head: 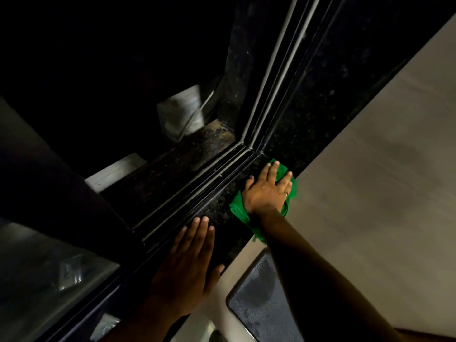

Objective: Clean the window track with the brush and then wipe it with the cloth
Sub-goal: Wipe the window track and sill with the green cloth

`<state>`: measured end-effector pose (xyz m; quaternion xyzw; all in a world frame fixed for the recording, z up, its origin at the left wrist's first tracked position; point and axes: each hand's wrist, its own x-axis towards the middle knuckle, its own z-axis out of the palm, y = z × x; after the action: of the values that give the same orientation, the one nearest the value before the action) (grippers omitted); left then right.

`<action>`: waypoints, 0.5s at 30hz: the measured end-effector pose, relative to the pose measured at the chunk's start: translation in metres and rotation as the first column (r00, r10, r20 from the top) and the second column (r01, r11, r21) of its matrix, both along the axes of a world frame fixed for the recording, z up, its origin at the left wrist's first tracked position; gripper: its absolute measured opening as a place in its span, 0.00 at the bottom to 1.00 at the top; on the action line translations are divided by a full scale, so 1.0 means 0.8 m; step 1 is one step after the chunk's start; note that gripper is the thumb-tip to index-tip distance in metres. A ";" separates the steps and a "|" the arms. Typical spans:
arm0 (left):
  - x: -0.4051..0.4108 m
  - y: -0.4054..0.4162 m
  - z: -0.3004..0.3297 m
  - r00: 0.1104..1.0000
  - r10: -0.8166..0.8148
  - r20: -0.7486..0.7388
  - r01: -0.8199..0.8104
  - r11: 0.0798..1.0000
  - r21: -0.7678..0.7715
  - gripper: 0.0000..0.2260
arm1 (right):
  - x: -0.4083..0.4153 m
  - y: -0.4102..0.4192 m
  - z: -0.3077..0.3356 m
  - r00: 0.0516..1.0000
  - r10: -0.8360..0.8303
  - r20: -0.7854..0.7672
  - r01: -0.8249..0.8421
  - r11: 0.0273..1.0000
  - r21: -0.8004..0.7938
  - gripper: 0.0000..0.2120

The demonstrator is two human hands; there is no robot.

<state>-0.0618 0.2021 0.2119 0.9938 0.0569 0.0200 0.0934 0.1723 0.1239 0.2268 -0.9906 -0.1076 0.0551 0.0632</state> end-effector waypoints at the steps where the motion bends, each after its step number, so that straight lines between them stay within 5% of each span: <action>1: 0.000 0.000 -0.001 1.000 0.001 0.000 -0.001 1.000 0.004 0.33 | 0.006 0.001 0.000 0.996 0.092 0.000 -0.092 0.996 -0.018 0.32; 5: -0.001 0.001 0.000 1.000 -0.009 0.000 0.009 1.000 0.015 0.32 | 0.032 0.001 0.003 0.962 0.275 0.011 -0.273 0.958 -0.085 0.34; 15: -0.002 0.002 0.003 1.000 -0.005 -0.004 0.005 1.000 0.003 0.32 | 0.017 0.019 0.016 0.999 -0.038 -0.026 0.037 0.999 -0.028 0.38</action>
<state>-0.0634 0.2041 0.2141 0.9941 0.0543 0.0181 0.0920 0.1861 0.1391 0.2394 -0.9924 -0.0875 0.0684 0.0521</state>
